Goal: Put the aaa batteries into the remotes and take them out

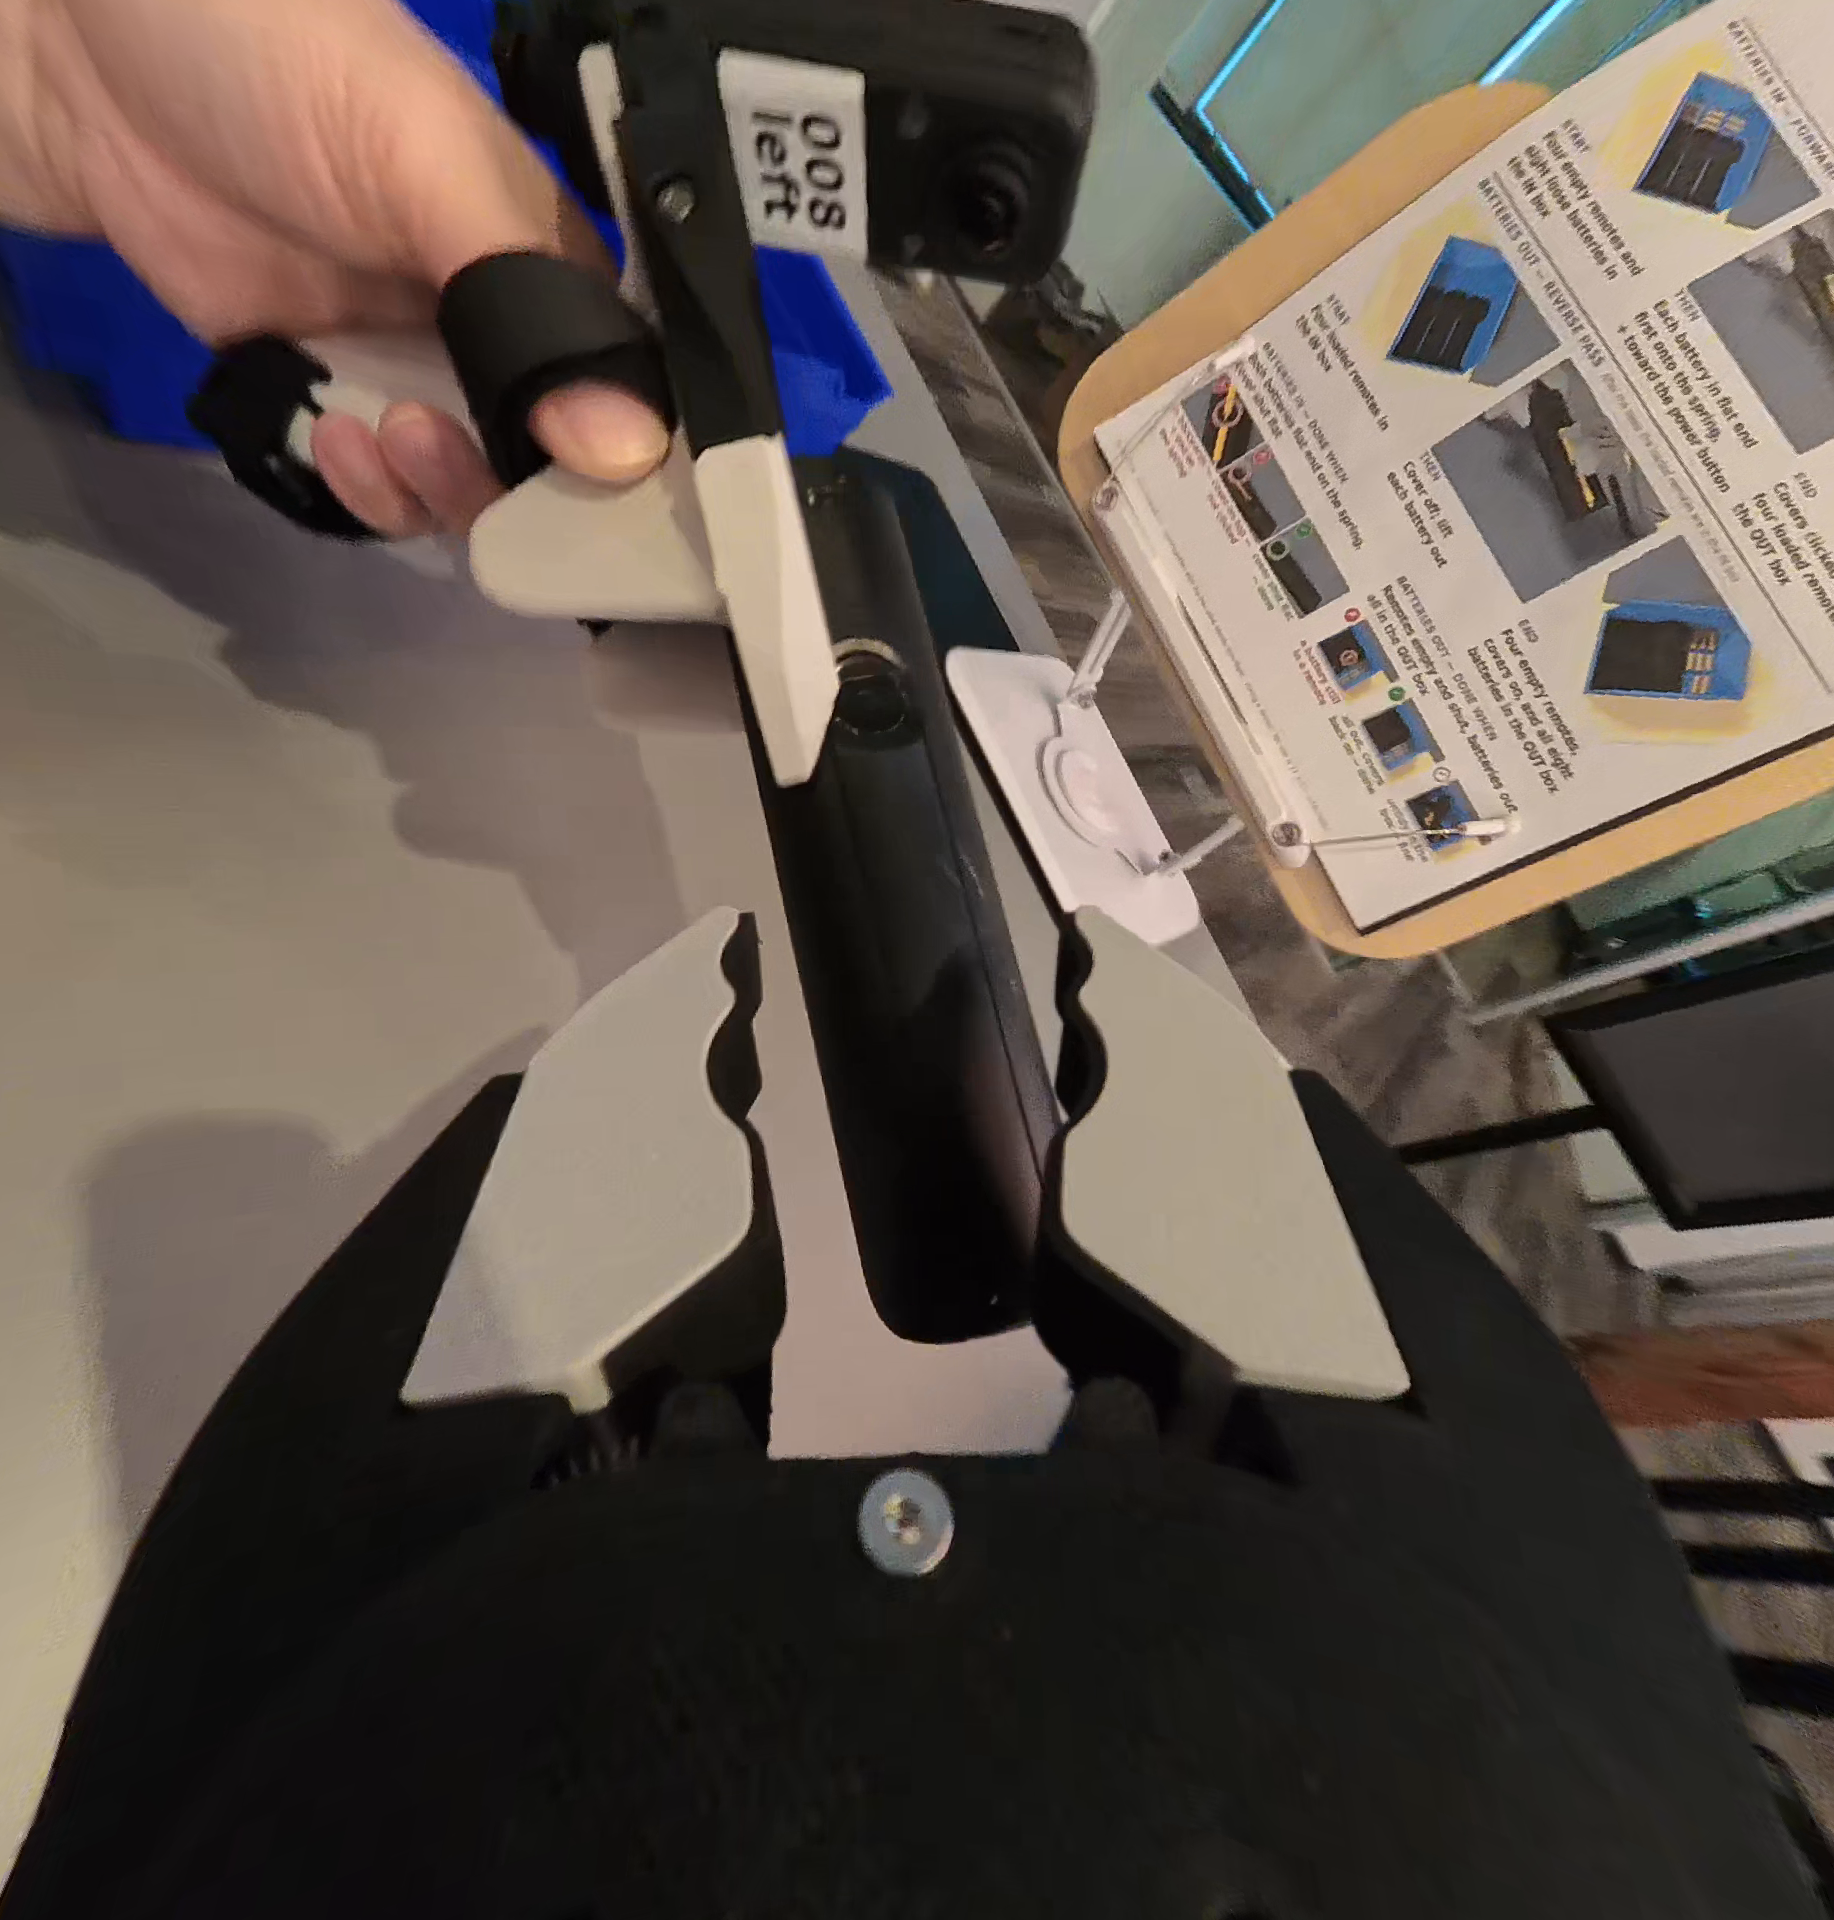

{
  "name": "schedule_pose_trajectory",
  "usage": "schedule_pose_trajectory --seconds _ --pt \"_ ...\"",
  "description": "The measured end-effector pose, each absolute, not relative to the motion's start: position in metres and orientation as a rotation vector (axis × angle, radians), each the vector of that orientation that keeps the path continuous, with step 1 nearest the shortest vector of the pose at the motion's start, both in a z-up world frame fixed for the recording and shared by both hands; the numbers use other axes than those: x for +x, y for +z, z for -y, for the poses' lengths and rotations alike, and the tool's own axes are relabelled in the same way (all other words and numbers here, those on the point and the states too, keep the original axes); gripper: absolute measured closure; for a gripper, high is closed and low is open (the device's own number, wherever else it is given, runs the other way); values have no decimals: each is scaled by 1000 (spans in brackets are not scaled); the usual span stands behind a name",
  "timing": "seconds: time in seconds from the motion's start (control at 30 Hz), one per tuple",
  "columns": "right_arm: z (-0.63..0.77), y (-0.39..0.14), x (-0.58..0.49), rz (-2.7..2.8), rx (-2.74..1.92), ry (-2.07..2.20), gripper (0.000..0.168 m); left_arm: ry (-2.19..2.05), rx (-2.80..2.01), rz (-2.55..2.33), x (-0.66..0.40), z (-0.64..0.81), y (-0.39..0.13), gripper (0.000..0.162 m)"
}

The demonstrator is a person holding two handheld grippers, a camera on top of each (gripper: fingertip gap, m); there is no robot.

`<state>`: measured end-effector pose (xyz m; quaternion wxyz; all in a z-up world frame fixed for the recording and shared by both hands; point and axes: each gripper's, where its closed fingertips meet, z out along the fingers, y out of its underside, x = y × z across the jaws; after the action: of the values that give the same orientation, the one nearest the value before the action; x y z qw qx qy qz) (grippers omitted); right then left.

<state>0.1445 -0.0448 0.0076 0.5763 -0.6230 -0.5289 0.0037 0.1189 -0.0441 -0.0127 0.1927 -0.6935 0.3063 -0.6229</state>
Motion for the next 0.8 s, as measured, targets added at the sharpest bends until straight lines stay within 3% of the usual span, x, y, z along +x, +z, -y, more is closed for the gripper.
schedule_pose_trajectory --seconds 0.37,0.63,0.8 --pt "22 81 139 1075 -1434 587 112 -1638 -1846 -807 102 21 5 137" --pt "-10 72 161 971 -1556 728 100 -1448 -1832 -852 96 9 4 137" --pt "7 81 157 1097 -1362 627 99 -1396 -1856 -838 90 5 2 137"
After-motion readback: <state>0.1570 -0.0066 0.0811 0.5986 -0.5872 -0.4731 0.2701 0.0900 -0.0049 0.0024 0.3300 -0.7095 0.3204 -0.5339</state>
